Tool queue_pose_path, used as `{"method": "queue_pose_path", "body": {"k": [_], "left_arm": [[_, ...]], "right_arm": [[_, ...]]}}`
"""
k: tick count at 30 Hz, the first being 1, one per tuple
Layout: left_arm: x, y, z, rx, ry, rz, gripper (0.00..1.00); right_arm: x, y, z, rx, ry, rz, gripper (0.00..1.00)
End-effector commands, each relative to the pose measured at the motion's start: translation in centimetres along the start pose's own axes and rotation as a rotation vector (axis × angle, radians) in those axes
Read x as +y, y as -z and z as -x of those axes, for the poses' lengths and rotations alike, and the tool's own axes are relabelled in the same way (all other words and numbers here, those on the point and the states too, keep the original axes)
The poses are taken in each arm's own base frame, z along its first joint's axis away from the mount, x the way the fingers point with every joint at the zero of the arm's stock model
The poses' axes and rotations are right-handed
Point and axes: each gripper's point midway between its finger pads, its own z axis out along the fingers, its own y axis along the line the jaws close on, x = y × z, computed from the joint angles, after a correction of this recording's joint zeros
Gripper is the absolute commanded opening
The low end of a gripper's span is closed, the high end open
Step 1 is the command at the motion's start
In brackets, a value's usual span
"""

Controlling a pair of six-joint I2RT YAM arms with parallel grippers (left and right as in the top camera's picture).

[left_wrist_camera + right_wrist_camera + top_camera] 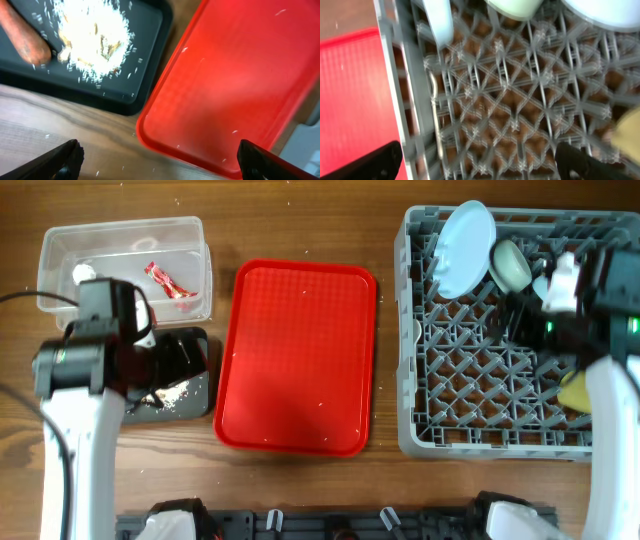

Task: Sort waste into correct bins and load items into the dishwasher rack

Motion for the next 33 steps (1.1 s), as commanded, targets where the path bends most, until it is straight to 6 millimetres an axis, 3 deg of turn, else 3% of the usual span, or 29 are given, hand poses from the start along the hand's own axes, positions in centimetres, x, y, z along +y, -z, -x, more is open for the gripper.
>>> {"method": "queue_pose_path", "body": {"k": [1, 6, 9, 11, 18, 29, 33], "left_arm": [[0.2, 2.6, -1.3, -0.173, -0.044, -0.065, 1.0], [0.9, 5.2, -3.8, -0.417, -0.058, -0.15, 1.0], [0.4, 7.7, -3.8, -0.544, -0.037, -0.224, 1.0], [0.5, 8.2, -4.3, -0.567, -0.04, -0.233, 1.0], [1.1, 7.4, -5.6, -0.507, -0.033, -0.21, 1.0], [1.1, 7.3, -5.7, -0.504, -0.033, -0.209, 1.0], [1.1, 7.3, -5.7, -0.504, -0.033, -0.209, 1.0]], "right_arm": [[0.1, 3.4, -1.9, -0.184, 0.043, -0.001, 0.99], [-0.3, 7.8, -3.9, -0.394, 0.045, -0.032, 1.0], [0.5, 9.2, -4.2, -0.448, 0.057, 0.012, 1.0], [0.6, 9.3, -4.3, -0.452, 0.058, 0.012, 1.0], [0.4, 8.5, -4.1, -0.419, 0.053, 0.009, 1.0], [0.3, 7.3, -4.0, -0.372, 0.047, 0.005, 1.0], [1.2, 7.8, -4.3, -0.388, 0.08, 0.03, 1.0]]}}
